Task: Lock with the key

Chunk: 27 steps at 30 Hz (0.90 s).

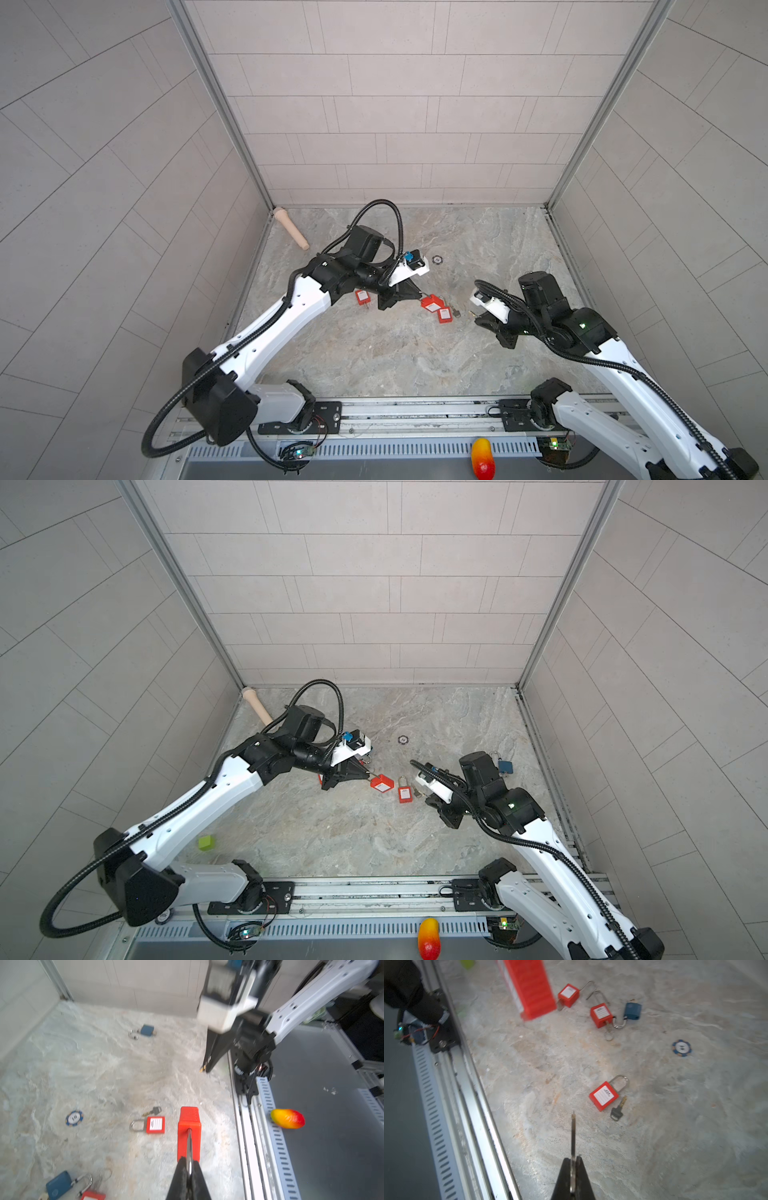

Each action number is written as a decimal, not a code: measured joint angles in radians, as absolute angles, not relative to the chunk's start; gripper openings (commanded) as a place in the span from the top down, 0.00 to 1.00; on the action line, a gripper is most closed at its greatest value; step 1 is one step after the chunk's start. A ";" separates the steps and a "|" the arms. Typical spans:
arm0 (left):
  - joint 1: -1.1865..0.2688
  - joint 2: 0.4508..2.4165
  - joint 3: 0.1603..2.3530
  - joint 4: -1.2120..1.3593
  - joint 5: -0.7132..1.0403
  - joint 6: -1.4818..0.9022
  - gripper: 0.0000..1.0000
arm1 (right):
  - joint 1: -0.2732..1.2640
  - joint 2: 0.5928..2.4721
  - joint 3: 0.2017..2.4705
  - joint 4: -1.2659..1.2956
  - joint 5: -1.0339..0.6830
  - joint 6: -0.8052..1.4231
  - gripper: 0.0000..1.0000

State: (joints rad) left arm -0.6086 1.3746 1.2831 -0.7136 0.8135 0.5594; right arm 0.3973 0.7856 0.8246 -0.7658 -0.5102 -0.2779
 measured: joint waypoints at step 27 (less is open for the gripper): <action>-0.620 2.138 1.746 -1.139 0.635 0.671 1.00 | 0.741 0.836 0.669 -0.540 0.149 0.317 1.00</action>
